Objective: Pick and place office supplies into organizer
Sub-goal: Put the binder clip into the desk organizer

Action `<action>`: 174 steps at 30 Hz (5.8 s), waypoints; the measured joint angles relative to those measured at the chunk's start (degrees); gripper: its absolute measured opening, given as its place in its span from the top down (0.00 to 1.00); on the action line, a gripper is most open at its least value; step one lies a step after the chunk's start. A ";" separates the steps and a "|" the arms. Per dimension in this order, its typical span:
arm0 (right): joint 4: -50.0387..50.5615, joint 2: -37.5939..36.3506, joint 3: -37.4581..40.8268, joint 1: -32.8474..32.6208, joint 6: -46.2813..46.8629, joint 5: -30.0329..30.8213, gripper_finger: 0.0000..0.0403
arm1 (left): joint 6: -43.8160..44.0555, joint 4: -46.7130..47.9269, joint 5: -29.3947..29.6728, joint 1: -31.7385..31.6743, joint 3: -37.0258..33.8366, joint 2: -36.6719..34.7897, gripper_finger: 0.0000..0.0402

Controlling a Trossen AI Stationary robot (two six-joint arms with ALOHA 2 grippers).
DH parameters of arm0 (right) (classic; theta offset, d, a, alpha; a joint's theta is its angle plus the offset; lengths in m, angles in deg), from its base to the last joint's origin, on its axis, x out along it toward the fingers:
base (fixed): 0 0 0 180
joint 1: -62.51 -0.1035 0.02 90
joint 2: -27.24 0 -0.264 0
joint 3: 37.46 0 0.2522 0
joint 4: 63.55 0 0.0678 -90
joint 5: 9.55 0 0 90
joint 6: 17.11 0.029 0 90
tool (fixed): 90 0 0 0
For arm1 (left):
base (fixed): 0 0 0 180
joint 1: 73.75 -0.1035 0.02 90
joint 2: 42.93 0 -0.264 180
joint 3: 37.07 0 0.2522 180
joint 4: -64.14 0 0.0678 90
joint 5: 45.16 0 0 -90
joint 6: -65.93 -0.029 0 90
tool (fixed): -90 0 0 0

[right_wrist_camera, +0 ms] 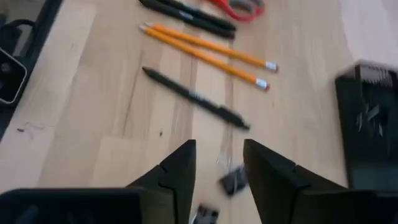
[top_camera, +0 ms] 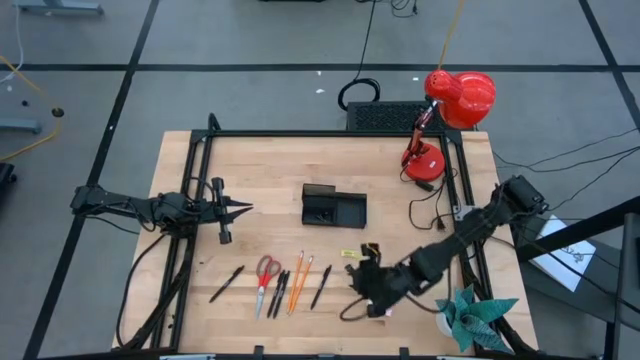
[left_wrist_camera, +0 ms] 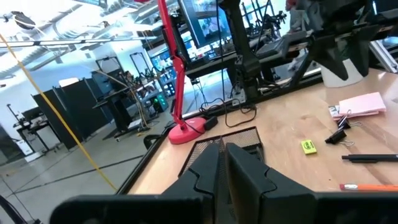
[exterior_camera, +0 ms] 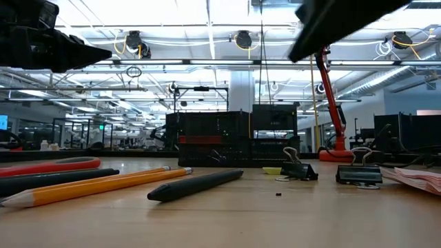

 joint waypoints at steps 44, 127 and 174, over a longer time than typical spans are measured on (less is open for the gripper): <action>-5.05 6.89 10.45 -0.92 16.66 -5.41 0.58 | -1.44 0.10 0.09 0.01 0.00 0.00 0.91; -37.99 7.62 10.43 33.16 -24.14 -11.26 1.00 | -2.57 0.03 1.92 0.00 0.02 0.34 0.91; -35.25 9.27 10.38 33.36 -24.19 -6.77 0.76 | -2.50 0.11 1.95 0.00 0.02 0.34 0.91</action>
